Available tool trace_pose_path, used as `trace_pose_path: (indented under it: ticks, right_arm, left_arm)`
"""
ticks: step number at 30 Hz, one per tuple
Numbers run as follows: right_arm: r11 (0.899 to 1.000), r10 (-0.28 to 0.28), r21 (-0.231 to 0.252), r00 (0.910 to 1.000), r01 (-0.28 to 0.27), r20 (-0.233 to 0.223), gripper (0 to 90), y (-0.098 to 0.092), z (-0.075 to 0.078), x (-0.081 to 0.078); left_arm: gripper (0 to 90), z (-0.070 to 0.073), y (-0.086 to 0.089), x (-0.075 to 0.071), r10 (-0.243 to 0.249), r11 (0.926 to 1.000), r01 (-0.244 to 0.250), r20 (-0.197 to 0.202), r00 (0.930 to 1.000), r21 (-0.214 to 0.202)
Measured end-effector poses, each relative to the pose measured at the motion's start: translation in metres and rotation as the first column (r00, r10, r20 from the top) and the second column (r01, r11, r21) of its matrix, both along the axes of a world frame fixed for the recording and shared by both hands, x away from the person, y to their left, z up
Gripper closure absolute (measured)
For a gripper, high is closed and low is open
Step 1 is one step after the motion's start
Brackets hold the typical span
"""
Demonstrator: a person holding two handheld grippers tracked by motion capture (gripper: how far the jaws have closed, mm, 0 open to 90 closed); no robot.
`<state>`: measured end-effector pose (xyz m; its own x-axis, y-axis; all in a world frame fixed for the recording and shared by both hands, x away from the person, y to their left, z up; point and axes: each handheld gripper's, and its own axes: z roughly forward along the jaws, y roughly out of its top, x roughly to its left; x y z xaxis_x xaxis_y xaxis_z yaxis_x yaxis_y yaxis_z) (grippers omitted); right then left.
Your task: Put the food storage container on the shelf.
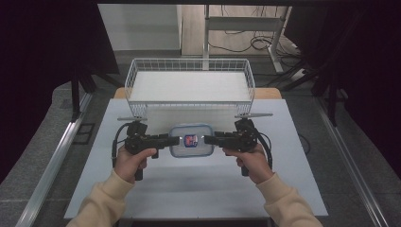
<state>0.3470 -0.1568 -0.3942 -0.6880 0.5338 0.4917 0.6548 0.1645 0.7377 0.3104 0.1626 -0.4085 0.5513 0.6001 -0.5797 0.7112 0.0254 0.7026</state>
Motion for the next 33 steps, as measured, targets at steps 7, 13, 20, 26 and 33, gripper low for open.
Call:
trace_pose_path:
  ticks: [7, 13, 20, 26, 33]
  right_arm:
    - [1.000, -0.001, -0.003, 1.0000, 0.001, -0.009, 51.2, 0.000, 0.005, 0.009]
    - [1.000, -0.005, -0.003, 0.9999, 0.004, -0.009, 51.2, -0.003, 0.008, 0.015]
    - [1.000, -0.006, -0.006, 0.9999, 0.006, 0.014, 51.1, -0.004, 0.026, 0.024]
    - [1.000, -0.006, -0.010, 0.9995, 0.007, 0.033, 51.1, -0.003, 0.037, 0.031]
    - [1.000, -0.010, -0.018, 0.9991, 0.011, 0.042, 51.2, -0.003, 0.049, 0.042]
  left_arm:
    - [52.1, 0.005, -0.001, 0.009, -0.002, 1.0000, 0.002, -0.010, 0.9999, 0.007]
    - [52.1, 0.009, -0.004, 0.017, -0.008, 0.9999, 0.008, -0.005, 1.0000, 0.007]
    - [52.1, 0.027, -0.005, 0.026, -0.008, 0.9999, 0.008, 0.018, 0.9998, 0.009]
    - [52.1, 0.037, -0.004, 0.035, -0.010, 0.9999, 0.010, 0.033, 0.9994, 0.003]
    - [52.1, 0.043, -0.004, 0.046, -0.012, 0.9999, 0.012, 0.039, 0.9992, -0.009]
